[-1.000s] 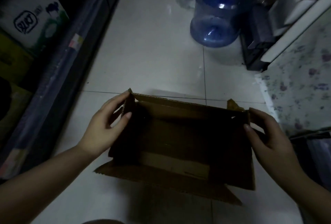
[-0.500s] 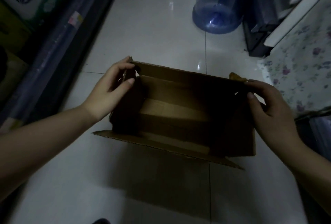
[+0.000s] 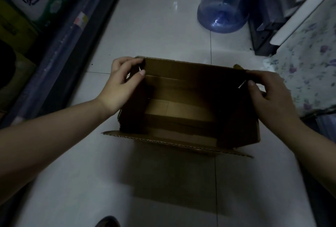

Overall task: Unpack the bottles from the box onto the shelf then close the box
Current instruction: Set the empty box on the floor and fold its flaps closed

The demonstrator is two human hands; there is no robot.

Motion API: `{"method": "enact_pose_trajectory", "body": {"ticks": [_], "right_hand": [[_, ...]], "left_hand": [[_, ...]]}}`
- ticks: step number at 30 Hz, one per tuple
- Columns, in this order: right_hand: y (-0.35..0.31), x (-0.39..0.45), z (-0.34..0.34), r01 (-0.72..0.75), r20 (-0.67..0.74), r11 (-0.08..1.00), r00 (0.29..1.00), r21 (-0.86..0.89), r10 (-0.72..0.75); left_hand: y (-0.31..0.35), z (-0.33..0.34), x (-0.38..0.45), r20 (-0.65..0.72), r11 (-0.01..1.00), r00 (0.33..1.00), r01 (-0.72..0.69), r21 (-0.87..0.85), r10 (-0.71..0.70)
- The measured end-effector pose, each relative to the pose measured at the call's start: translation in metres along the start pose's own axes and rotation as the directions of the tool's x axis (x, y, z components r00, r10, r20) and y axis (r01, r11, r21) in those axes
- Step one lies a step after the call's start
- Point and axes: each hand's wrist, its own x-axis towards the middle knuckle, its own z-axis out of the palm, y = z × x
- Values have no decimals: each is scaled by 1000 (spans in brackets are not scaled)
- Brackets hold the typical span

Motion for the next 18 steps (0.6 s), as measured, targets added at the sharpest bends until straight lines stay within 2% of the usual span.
{"method": "enact_pose_trajectory", "body": {"ticks": [6,11,15,18], "right_hand": [[8,7,5,-39,90,998,995,40,36],[-9,2,22,-40,63,994,997,103,33],[-13,-4,42,-29,108,995,994,99,19],[-9,-7,48,-65,89,990,995,122,54]], "left_hand": [[-1,5,7,6,999,1000,28,-25,-28],[-2,19,0,51,999,999,7,-43,-5],[-10,27,-3,90,1000,996,3,-6,-2],[-17,28,-3,70,1000,997,25,-17,-23]]}}
